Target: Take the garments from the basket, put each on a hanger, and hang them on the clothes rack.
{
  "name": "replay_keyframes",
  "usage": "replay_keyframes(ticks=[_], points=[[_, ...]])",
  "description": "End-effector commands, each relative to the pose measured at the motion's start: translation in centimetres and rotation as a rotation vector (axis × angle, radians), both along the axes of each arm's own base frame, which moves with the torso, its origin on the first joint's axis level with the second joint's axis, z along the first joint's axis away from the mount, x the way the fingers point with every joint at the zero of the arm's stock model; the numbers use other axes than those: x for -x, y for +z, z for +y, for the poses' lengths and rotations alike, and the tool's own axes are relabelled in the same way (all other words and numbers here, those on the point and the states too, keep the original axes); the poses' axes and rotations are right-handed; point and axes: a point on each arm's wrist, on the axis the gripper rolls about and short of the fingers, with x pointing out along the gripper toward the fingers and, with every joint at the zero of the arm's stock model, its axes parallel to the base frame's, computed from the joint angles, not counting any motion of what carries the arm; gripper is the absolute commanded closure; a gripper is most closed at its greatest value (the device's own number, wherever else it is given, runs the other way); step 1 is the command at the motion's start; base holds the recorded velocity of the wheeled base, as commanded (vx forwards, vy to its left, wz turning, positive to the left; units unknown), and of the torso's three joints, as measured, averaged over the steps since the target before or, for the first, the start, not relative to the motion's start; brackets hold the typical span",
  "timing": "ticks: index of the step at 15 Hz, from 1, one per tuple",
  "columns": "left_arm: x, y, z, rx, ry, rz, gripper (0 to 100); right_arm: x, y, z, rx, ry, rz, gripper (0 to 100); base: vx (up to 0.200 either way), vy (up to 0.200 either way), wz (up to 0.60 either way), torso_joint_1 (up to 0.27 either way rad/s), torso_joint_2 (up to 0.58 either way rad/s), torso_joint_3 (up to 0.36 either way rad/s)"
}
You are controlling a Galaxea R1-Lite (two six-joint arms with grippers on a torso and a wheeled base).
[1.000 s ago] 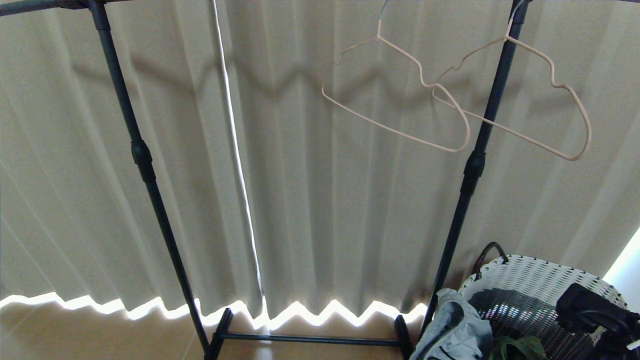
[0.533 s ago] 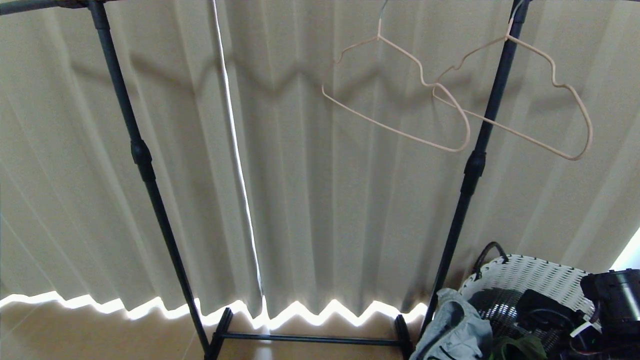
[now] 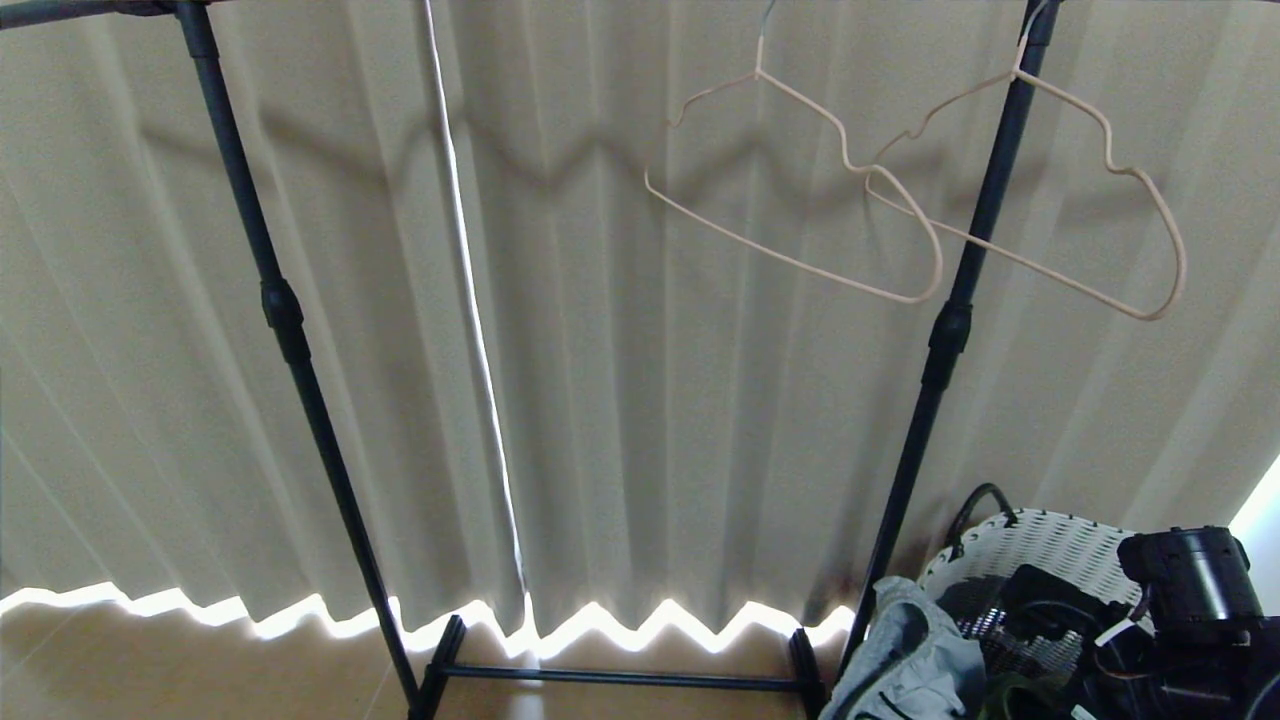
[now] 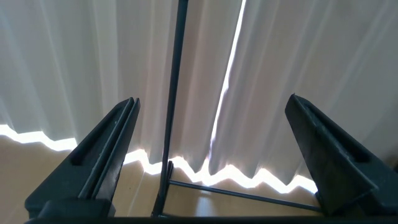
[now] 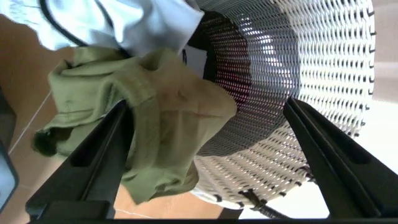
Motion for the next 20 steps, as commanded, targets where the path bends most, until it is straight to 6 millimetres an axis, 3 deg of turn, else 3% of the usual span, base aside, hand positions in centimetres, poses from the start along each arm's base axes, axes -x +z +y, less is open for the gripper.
replay_keyframes(ticks=[1,4,5,12,17,20], points=[[0.0,0.0,0.0,0.001,0.001,-0.001,0,-0.5,-0.6,-0.1,0.000,-0.004,0.007,0,0.000,0.000,0.00,0.000,0.00,0.000],[0.0,0.0,0.0,0.001,0.001,-0.001,0,-0.9,-0.7,-0.2,0.003,-0.009,-0.011,0,0.000,0.000,0.00,0.000,0.00,0.000],[0.0,0.0,0.0,0.001,0.001,-0.001,0,-0.9,-0.7,-0.3,0.009,-0.015,-0.013,100,0.000,0.000,0.00,0.000,0.00,0.000],[0.0,0.0,0.0,0.001,0.001,-0.001,0,-0.8,-0.4,-0.3,0.017,-0.022,-0.025,100,0.000,0.000,0.00,0.000,0.00,0.000],[0.0,0.0,0.0,0.001,0.001,-0.001,0,2.1,5.2,-0.2,0.005,-0.023,-0.321,100,0.000,0.000,0.00,0.000,0.00,0.000],[0.0,0.0,0.0,0.001,0.001,-0.001,0,5.2,8.9,-0.5,-0.033,-0.067,-0.554,100,0.000,0.000,0.00,0.000,0.00,0.000]])
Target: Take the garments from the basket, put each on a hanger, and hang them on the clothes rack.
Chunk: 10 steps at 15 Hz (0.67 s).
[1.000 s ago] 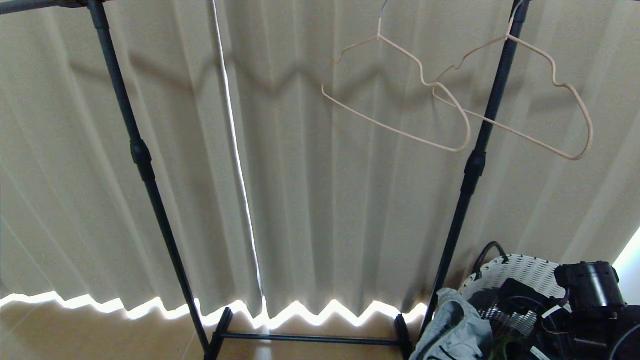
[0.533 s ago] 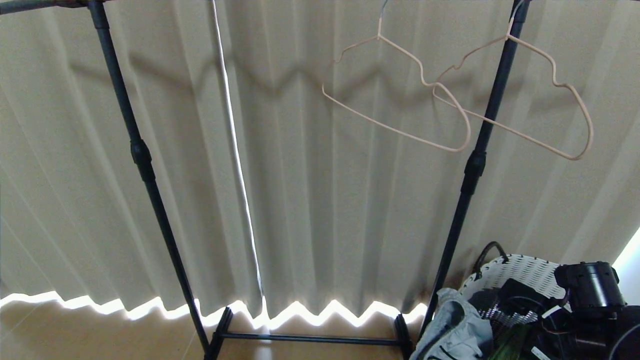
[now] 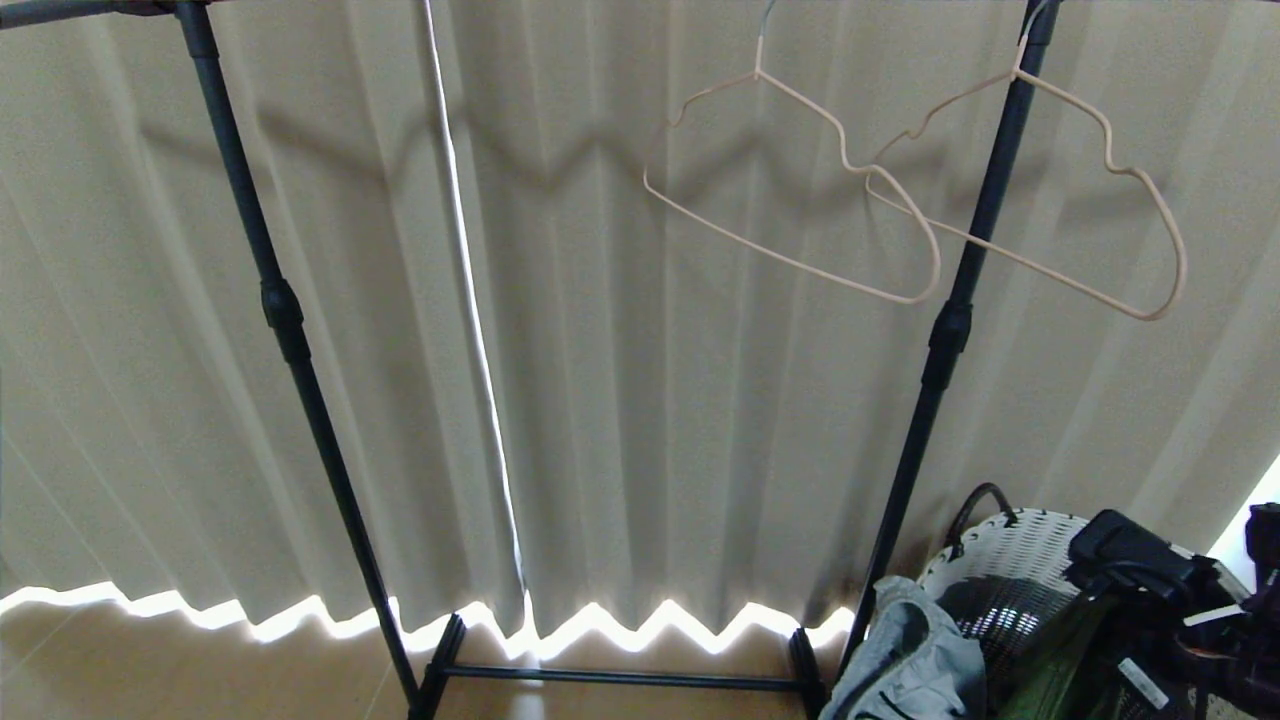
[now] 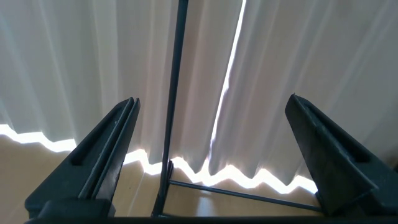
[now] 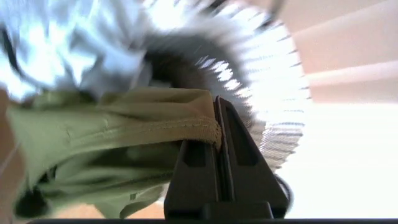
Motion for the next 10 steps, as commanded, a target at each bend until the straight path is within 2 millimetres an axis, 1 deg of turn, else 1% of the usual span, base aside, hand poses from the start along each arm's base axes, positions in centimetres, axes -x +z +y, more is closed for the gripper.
replay_keyframes(ticks=[1,3,4,7,10], points=[[0.0,0.0,0.0,0.001,0.001,-0.001,0,3.7,4.3,-0.1,-0.047,-0.020,-0.286,100,0.000,0.000,0.00,0.000,0.00,0.000],[0.0,0.0,0.0,0.001,0.001,-0.001,0,4.5,6.5,0.0,-0.143,-0.020,-0.421,100,0.000,0.000,0.00,0.000,0.00,0.000],[0.0,0.0,0.0,-0.001,0.001,-0.001,0,4.7,6.9,0.0,-0.175,-0.032,-0.454,100,0.000,0.000,0.00,0.000,0.00,0.000],[0.0,0.0,0.0,-0.001,-0.001,-0.001,0,5.1,7.3,0.0,-0.248,-0.060,-0.490,100,0.000,0.000,0.00,0.000,0.00,0.000],[0.0,0.0,0.0,-0.001,-0.001,-0.001,0,5.6,7.4,0.0,-0.255,-0.060,-0.504,100,0.000,0.000,0.00,0.000,0.00,0.000]])
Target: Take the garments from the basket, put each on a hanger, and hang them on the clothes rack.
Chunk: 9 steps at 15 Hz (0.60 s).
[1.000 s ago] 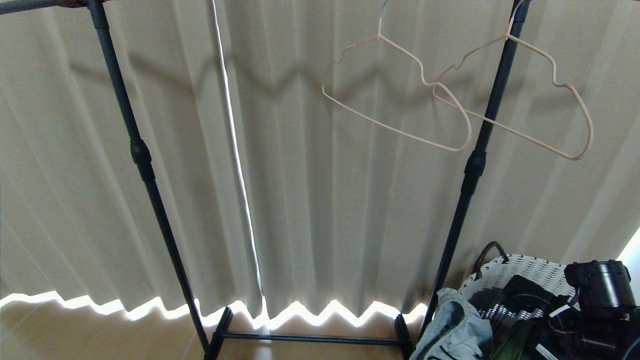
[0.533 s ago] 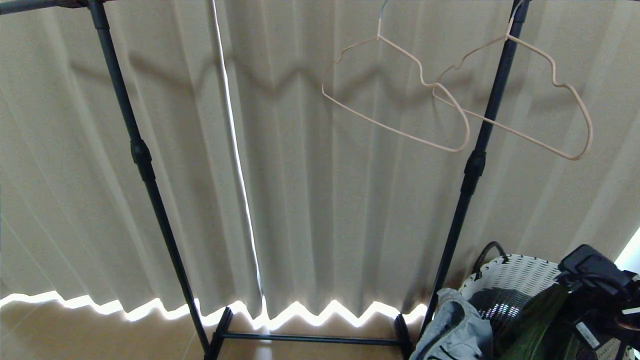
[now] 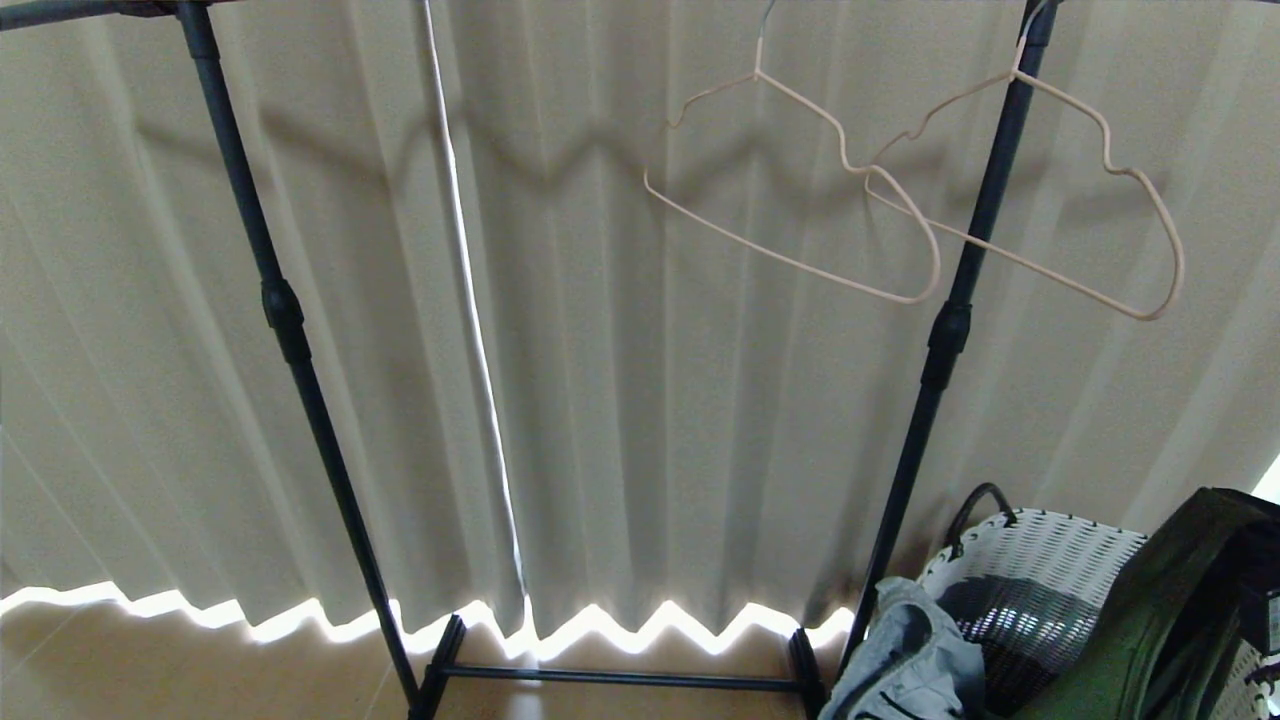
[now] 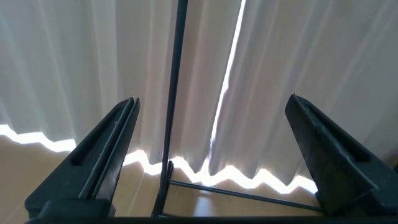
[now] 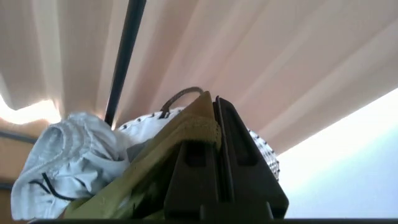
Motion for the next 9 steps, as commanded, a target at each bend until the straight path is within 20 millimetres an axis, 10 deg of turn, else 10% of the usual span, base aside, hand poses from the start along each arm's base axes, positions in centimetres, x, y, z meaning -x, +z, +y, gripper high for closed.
replay_keyframes(ticks=[1,9], points=[[0.00,0.00,0.00,0.000,0.002,-0.001,0,0.49,0.35,0.02,0.002,-0.001,-0.029,100,-0.200,0.000,0.00,-0.002,0.00,-0.002],[0.01,0.00,0.01,0.002,0.005,-0.001,0,0.63,0.30,0.01,0.004,-0.004,-0.030,100,-0.200,0.000,0.00,-0.001,0.00,0.003]])
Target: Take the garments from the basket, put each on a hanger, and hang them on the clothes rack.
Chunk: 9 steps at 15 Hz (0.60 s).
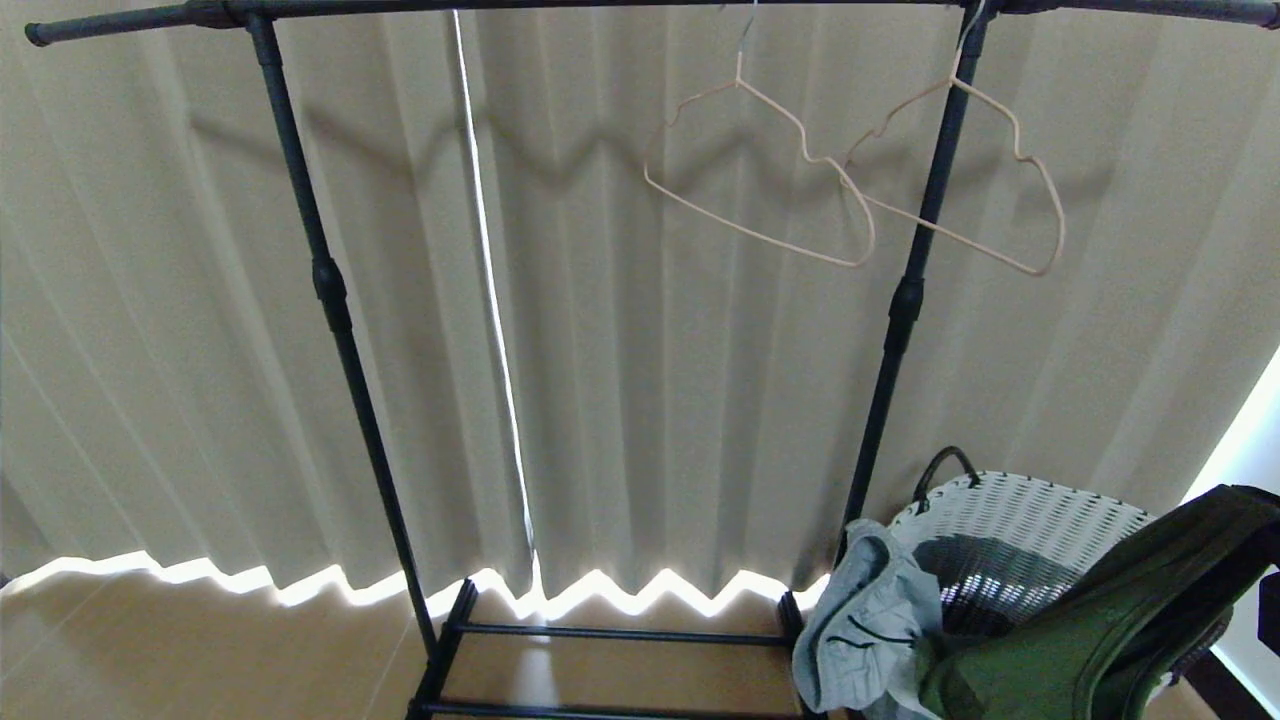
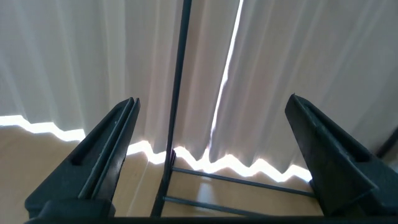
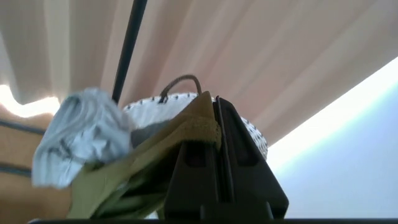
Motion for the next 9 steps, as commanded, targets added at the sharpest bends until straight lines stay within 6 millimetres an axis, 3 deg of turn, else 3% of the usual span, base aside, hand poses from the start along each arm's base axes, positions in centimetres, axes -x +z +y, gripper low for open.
replay_keyframes(ticks=[1,4,9], points=[[0.00,0.00,0.00,0.001,0.001,0.000,0,-0.01,0.02,0.00,0.001,0.000,-0.001,100,-0.200,0.000,0.00,-0.007,0.00,0.007],[-0.01,0.00,-0.01,-0.004,-0.004,0.002,0,-0.25,0.21,0.01,0.004,0.002,-0.002,100,-0.200,0.000,0.00,-0.002,0.00,0.001],[0.00,0.00,-0.01,-0.003,-0.002,0.000,0,-0.25,0.04,0.20,0.001,0.031,0.012,100,0.000,0.000,0.00,0.000,0.00,0.000]])
